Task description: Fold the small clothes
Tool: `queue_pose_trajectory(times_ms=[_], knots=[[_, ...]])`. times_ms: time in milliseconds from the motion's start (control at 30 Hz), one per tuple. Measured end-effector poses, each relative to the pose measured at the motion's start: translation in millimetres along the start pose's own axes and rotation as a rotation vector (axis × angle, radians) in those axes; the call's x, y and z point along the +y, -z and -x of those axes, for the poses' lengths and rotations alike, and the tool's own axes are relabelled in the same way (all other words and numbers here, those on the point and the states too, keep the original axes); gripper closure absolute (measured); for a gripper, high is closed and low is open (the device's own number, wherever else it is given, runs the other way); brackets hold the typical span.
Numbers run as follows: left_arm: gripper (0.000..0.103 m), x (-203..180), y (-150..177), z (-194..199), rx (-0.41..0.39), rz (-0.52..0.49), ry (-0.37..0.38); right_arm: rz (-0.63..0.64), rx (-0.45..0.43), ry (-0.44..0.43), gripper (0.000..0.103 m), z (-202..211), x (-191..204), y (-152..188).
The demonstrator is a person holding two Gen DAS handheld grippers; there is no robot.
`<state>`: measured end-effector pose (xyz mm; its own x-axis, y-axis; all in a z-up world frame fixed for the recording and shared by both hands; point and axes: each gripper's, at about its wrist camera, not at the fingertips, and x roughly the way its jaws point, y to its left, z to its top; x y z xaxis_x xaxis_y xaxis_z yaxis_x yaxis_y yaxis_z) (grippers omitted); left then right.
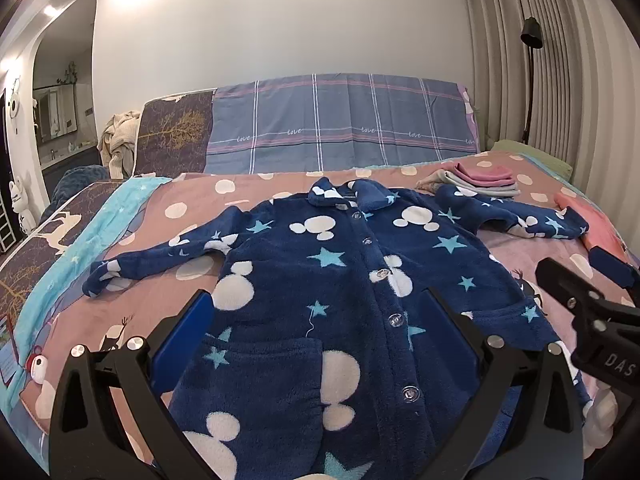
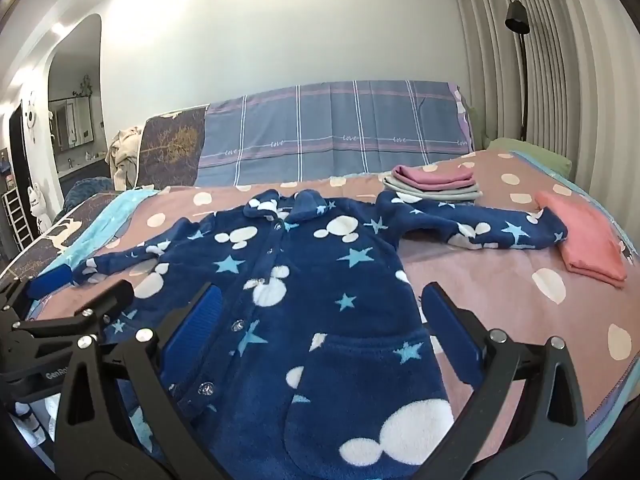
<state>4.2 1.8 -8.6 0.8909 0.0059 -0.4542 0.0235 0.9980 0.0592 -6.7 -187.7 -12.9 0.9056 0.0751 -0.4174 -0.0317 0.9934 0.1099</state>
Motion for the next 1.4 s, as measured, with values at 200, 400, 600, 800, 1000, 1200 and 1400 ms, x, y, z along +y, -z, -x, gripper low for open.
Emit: queue_pose_trajectory(times_ms=[200, 400, 600, 800, 1000, 1200, 1400], knots=[[0.001, -1.8, 2.3, -0.8, -0.002, -0.005, -0.006, -0.012, 0.02, -0.006, 0.002, -3.7, -2.3, 0.7], [0.001, -1.5, 2.6, -0.6, -0.006, -0.014, -0.019, -0.008, 0.027, 0.001, 0.002, -5.5, -3.3, 1.9], [0.001, 1.9, 2.2, -1.0, -0.011, -0.004, -0.047, -0.013, 0.019, 0.011, 0.002, -4.6, -4.1, 2.3], [0.001, -4.6, 4.0, -3.5, 0.007, -0.068, -0.077, -0.038, 0.031, 0.017, 0.002, -7.2, -7.0, 1.9], [0.001, -3.9, 3.2, -3.2, 0.011, -0.079, -0.098, -0.04, 0.062, 0.008, 0.002, -12.7, -6.3, 3.9], [0.001, -0.9, 4.2, -5.8, 0.018, -0.072, -0.099, -0.01, 0.06, 0.026, 0.002, -15.0, 1.7, 4.6], [0.005, 9.7, 7.8, -12.7, 0.049, -0.037, -0.067, 0.011, 0.086, 0.05, 0.003, -21.6, 10.3, 2.2]])
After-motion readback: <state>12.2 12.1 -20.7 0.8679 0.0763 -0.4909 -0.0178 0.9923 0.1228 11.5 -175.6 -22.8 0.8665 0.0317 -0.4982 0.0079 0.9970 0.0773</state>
